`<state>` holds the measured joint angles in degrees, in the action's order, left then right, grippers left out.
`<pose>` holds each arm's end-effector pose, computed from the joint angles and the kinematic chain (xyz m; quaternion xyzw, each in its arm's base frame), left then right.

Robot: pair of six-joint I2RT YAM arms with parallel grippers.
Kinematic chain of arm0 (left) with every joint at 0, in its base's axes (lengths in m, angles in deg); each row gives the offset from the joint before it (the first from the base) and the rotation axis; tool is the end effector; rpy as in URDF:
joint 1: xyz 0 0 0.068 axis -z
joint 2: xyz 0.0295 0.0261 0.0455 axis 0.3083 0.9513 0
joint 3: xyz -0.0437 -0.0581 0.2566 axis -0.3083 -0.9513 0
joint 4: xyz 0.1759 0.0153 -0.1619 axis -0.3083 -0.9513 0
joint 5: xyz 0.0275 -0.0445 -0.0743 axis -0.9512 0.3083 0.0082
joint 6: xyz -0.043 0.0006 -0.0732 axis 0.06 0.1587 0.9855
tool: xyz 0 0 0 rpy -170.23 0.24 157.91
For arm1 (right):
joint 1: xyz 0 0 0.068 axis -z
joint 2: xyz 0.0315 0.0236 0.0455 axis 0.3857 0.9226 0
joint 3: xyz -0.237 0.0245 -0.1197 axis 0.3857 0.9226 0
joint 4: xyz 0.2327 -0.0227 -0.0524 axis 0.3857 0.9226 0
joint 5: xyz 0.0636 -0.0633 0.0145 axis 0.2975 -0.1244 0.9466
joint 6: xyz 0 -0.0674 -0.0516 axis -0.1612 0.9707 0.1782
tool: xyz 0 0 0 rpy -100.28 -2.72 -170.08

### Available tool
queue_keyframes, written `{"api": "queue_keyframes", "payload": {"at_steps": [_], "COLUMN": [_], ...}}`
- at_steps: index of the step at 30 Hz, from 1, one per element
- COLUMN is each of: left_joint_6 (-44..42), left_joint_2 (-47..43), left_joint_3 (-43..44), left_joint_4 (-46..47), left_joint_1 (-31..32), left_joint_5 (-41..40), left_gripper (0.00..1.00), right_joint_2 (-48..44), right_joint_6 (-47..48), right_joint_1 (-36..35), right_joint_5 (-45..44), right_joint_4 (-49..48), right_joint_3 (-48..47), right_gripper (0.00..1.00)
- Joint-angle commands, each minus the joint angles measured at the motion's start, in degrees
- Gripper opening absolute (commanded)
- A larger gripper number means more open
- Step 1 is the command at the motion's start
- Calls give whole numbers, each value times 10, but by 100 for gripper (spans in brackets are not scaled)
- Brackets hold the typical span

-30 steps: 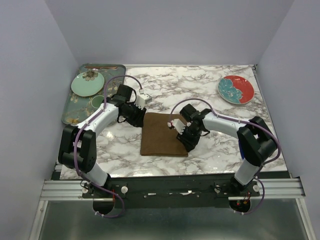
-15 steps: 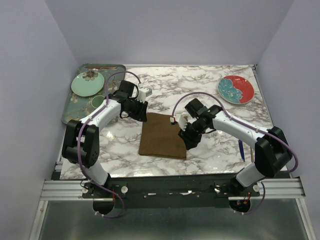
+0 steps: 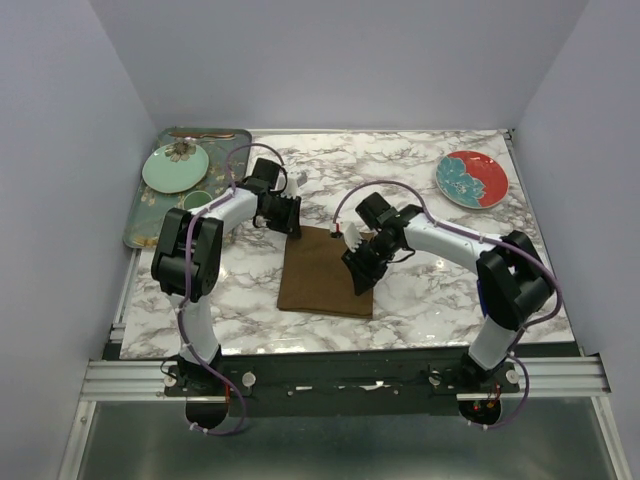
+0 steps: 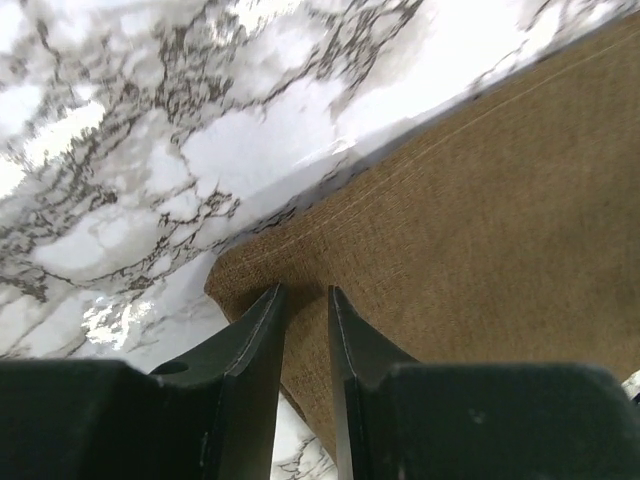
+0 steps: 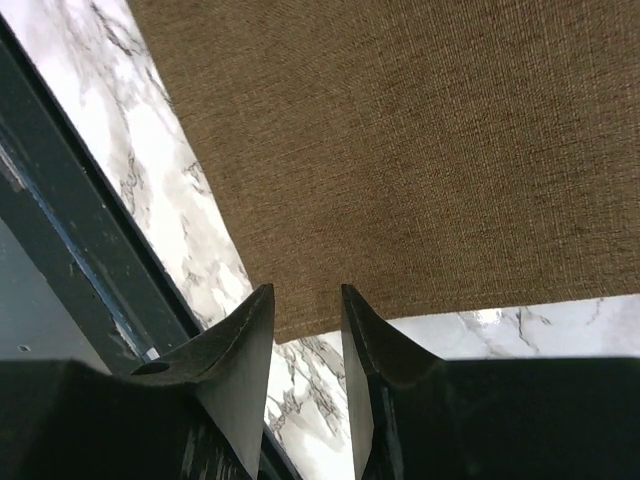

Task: Fold the napkin into a case and place the utensils inside
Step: Rotate the lower triangle-folded napkin at the center of the board.

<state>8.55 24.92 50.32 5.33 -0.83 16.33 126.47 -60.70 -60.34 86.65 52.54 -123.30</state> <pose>0.3669 -0.1473 0.1579 0.1631 0.9280 -0.2615 0.2092 0.2276 0.2231 0.1700 -0.4646 0.8370 0.2778 0.0797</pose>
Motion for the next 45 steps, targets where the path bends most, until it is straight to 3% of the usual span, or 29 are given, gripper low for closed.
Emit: {"api": "queue_keyframes", "payload": {"at_steps": [1,7,19,26,35,45], "left_joint_6": [0,-13,-37,-99,-196,-224], "left_joint_2": [30,35,-126,-243,-165,-104], "left_joint_3": [-12,-11,-126,-155,-101,-107], "left_joint_4": [-29,-49,-122,-117,-107,-134], "left_joint_1": [3,3,-10,-11,21,58], "left_joint_5": [-24,-63,-102,-29,-66,-124], "left_gripper": [31,30,32,37,36,33], "right_joint_2": [40,69,109,50,-32,55], "right_joint_6": [-24,9,86,80,-10,-34], "right_joint_1": [0,-1,30,68,75,76], "right_joint_5": [4,-41,-180,-147,-34,-83], "right_joint_4": [-16,15,45,44,73,31], "right_joint_3": [27,36,-64,-135,-36,-4], "right_gripper": [41,41,44,54,57,54]}}
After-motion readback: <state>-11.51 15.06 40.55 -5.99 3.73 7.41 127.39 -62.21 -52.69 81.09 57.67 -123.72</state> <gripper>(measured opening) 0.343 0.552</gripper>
